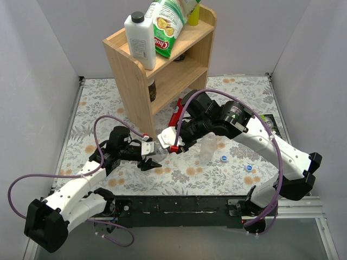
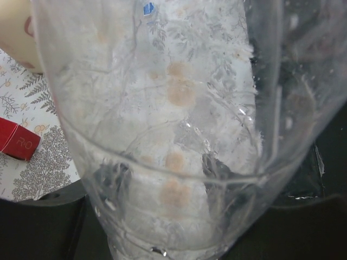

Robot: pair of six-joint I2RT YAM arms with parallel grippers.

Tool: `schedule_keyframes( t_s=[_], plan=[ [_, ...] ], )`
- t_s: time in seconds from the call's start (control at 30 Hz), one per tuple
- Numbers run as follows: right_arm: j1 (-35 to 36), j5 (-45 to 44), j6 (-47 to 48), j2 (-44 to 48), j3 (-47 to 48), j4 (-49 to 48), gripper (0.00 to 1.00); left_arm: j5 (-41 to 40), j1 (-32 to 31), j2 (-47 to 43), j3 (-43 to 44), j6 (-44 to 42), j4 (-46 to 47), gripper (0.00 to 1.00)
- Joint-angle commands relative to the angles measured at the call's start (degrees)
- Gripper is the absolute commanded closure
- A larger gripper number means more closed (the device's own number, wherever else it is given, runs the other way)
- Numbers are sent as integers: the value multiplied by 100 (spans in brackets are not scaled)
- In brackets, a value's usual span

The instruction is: Screw on the bottle caps

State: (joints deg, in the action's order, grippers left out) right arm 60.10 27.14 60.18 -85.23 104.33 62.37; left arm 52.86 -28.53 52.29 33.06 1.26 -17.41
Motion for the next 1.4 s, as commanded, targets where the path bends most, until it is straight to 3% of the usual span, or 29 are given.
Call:
schedule_keyframes(
  t_s=[0.0,0.3,0.6,0.73,0.93,1.37],
  plan=[
    [37,-16,63,-46,-71,-15,91,154,-56,-123,43,-73,299,100],
    [152,354,310,-257,236,627,91,40,-56,-44,8,252,721,100],
    [152,161,249,-284,79,523,92,-135,-56,-368,-212,454,1160,100],
    [134,64,-610,-275,-132,101,92,-443,-56,-632,-492,1268,2150,100],
    [29,301,-1447,-371,-150,-128,92,-1163,-56,-1283,-1196,1755,3383,100],
    [29,-375,-3565,-951,113,-339,97,-1989,-82,-607,-678,2160,3508,100]
  ],
)
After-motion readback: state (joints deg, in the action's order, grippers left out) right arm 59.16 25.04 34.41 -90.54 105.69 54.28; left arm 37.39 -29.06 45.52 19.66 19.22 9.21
